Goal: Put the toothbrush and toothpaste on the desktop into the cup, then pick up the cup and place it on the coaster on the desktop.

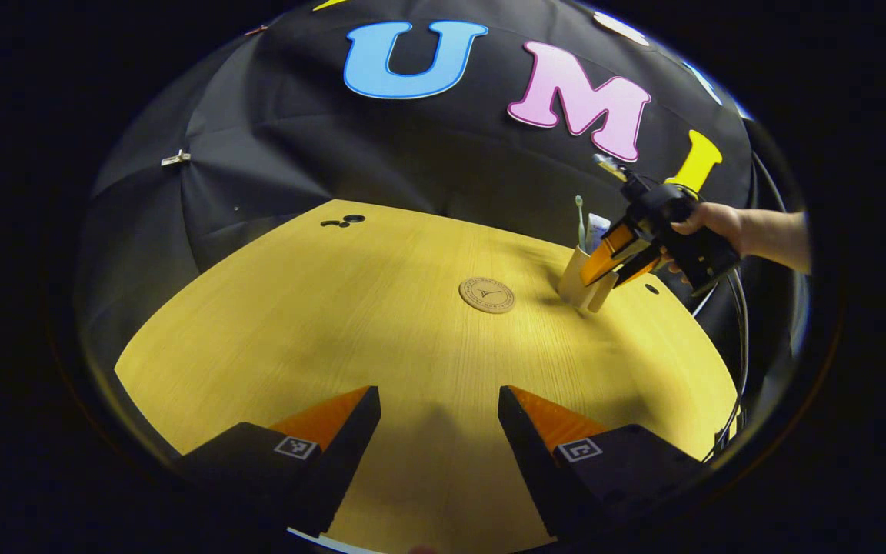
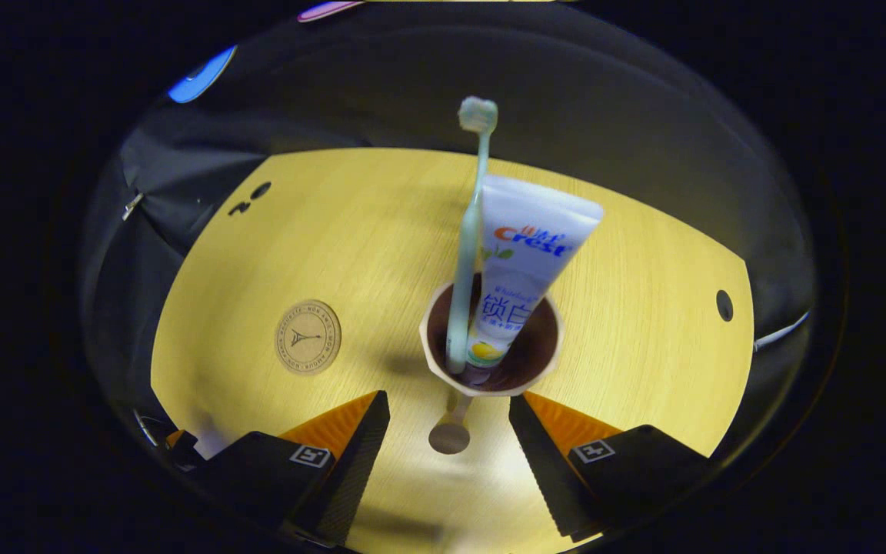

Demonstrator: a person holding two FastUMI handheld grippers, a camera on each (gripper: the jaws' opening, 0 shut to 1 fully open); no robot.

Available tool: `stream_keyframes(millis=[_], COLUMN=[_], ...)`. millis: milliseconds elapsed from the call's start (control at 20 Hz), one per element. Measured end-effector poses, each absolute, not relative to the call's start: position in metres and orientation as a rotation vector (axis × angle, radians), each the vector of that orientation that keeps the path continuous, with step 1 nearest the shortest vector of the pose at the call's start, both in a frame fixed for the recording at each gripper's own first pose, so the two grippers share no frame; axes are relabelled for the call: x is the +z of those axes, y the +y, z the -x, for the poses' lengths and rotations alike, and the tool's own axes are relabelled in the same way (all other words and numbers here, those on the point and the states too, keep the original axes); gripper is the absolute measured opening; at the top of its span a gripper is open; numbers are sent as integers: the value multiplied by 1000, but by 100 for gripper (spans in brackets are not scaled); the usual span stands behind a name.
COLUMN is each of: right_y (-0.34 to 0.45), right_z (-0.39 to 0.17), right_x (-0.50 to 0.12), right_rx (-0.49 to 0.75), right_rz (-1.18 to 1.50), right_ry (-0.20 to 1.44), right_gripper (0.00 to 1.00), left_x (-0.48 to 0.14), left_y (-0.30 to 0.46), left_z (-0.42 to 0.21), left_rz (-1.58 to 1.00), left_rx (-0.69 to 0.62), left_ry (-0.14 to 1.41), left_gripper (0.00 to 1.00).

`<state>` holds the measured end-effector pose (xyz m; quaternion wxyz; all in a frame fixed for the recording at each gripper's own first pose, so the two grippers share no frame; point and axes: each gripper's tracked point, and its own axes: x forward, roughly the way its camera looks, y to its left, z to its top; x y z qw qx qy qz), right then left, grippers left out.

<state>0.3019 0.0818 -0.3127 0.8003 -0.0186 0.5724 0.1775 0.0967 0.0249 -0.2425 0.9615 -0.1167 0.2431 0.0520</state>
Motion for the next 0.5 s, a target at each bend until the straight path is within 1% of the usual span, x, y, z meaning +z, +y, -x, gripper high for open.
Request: stream_keyframes(millis=[50,100,150,250,500], right_y=[83,86,85,86,77], right_z=[-301,-304,-303,-306,-310], right_x=[-314,-315,-319,-326,-338], right_rx=[365,350,333,301,246], right_rz=[11,-15,-33,-55,-41], right_ry=[1266,1288,1308,1343,1376], right_gripper=[100,96,95,95,89], left_x=[-243,-242,-241,-241,-252], left_y=[26,28,28,33,44], left_z=[-96,-96,-94,-93,-89], left_rz=[239,247,258,276,285], left_rx=[103,102,102,108,134], left_ry=[490,485,482,481,490], left_gripper=[98,98,98,98,97])
